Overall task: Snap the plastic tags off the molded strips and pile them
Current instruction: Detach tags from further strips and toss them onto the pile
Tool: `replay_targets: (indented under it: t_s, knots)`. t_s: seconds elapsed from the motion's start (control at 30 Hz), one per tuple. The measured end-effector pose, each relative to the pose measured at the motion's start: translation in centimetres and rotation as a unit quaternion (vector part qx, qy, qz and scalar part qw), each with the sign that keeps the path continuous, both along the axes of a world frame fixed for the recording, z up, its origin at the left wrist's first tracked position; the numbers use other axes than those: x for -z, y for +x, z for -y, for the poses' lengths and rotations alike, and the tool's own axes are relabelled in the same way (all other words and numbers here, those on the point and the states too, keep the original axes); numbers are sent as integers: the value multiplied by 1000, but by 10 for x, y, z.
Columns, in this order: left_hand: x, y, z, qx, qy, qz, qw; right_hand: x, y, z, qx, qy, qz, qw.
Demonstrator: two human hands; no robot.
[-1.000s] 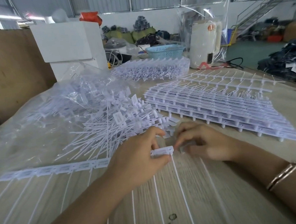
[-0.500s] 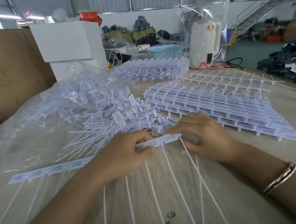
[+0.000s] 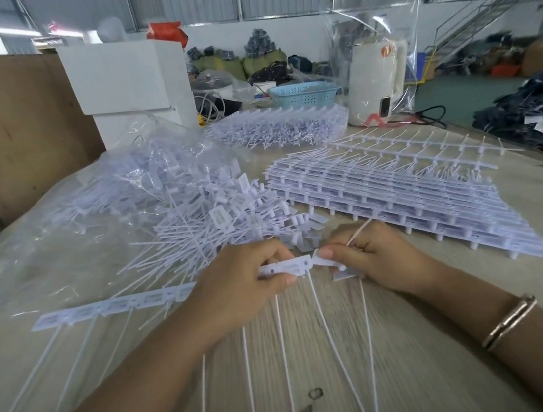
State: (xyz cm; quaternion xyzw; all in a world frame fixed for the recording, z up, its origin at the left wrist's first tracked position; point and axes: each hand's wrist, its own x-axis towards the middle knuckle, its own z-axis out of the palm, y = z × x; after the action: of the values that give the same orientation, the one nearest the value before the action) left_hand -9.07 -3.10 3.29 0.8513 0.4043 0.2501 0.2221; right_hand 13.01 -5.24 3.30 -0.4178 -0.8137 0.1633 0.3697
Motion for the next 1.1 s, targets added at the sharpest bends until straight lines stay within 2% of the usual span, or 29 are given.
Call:
replay_targets:
  t_s: [0.23, 0.33, 0.4, 0.47, 0.5, 0.53, 0.6, 0.63, 0.77, 0.97, 1.03, 1.1]
  knots:
    - [-5, 5, 5, 32, 10, 37, 999, -5, 4, 1, -35, -74, -90, 993]
    - [-7, 4, 6, 42, 7, 41, 998, -5, 5, 1, -54, -98, -93, 989]
    - [-5, 0, 6, 49, -3, 19, 999, -4, 11, 1, -12, -120, -155, 981]
    - [-3, -5, 6, 56, -11, -15, 998, -7, 27, 1, 75, -120, -226, 964]
    - [-2, -6, 6, 55, -12, -20, 998, -8, 38, 1, 99, -98, -204, 969]
    - [-2, -7, 5, 52, -7, -18, 998, -10, 46, 2, 107, -80, -140, 981]
    - [-3, -7, 4, 39, 16, -19, 999, -11, 51, 2, 78, -73, -5, 994]
    - [-4, -6, 5, 35, 30, -26, 999, -9, 50, 2, 60, -80, 23, 995]
    - [-8, -6, 8, -2, 63, -37, 997, -5, 44, 1, -8, -143, 27, 989]
    - [-12, -2, 15, -17, 42, -14, 999, -7, 44, 3, -25, -188, 71, 979]
    - [-15, -1, 16, -10, 21, -8, 1000, -8, 40, 5, -25, -181, 91, 979]
    - [-17, -1, 17, -8, 7, 3, 1000, -11, 36, 8, -18, -133, 72, 988]
